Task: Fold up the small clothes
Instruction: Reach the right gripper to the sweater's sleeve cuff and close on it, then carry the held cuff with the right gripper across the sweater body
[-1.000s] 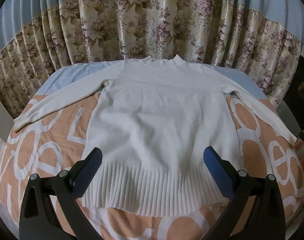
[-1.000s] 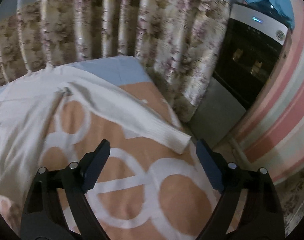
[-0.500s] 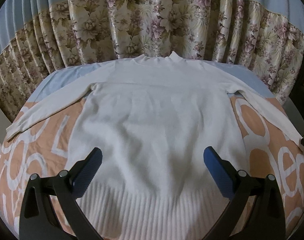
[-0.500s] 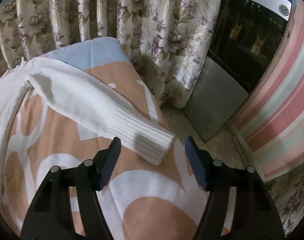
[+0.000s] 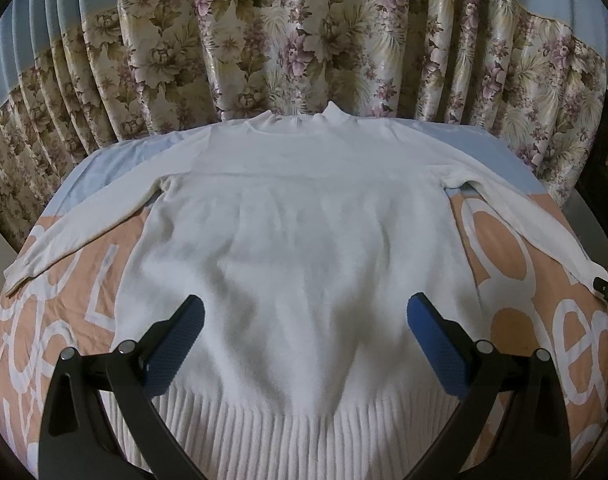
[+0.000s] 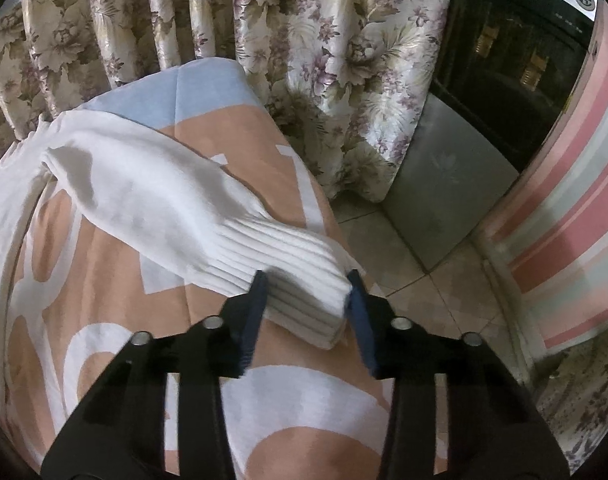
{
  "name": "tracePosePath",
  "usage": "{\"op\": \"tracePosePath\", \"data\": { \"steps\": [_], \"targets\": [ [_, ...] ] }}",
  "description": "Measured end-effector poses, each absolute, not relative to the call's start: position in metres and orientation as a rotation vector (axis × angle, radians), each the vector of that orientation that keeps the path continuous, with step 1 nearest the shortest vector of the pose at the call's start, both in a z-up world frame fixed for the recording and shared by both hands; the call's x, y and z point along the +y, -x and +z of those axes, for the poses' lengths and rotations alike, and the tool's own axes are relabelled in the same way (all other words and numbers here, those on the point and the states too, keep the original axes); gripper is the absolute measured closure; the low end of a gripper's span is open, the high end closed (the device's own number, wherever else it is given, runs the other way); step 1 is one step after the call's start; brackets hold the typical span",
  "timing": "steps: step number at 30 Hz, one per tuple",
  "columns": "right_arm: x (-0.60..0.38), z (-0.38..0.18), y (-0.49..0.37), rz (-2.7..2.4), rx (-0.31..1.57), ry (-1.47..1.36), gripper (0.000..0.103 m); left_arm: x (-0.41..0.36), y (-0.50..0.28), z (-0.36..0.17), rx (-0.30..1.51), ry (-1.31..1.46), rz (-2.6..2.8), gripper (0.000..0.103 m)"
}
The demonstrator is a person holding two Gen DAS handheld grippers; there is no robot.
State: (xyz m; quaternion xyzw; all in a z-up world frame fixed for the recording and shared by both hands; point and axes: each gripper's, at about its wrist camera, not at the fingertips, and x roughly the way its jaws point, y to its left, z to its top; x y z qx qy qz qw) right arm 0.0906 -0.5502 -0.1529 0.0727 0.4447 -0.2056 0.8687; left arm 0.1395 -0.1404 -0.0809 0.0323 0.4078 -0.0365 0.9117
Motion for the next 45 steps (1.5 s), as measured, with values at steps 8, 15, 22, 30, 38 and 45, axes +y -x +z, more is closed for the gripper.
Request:
{"op": "tracePosePath", "data": {
  "steps": [8,15,22,30,38,45],
  "targets": [
    [-0.543,-0.136,-0.094,-0.415,0.898,-0.131,0.089,-0.136,-0.141,-0.079,0.836,-0.059,-0.07,0.001],
    [-0.525,-0.104,-0.102,-0.379,0.825,-0.112,0.091,-0.127,-0.15,-0.072,0.822,-0.043,-0.07,0.001],
    [-0.49,-0.082,-0.132,-0.288,0.777,-0.134,0.091,-0.102,-0.171,-0.064,0.807,-0.021,-0.056,0.001],
    [-0.418,-0.07,-0.189,-0.157,0.747,-0.159,0.091,-0.053,-0.195,-0.06,0.795,-0.001,-0.015,0.001],
    [-0.335,-0.067,-0.251,-0.034,0.737,-0.196,0.091,-0.007,-0.223,-0.064,0.804,0.018,0.017,0.001],
    [-0.249,-0.076,-0.304,0.06,0.76,-0.154,0.091,0.027,-0.25,-0.069,0.799,0.014,0.039,0.001]
  ]
}}
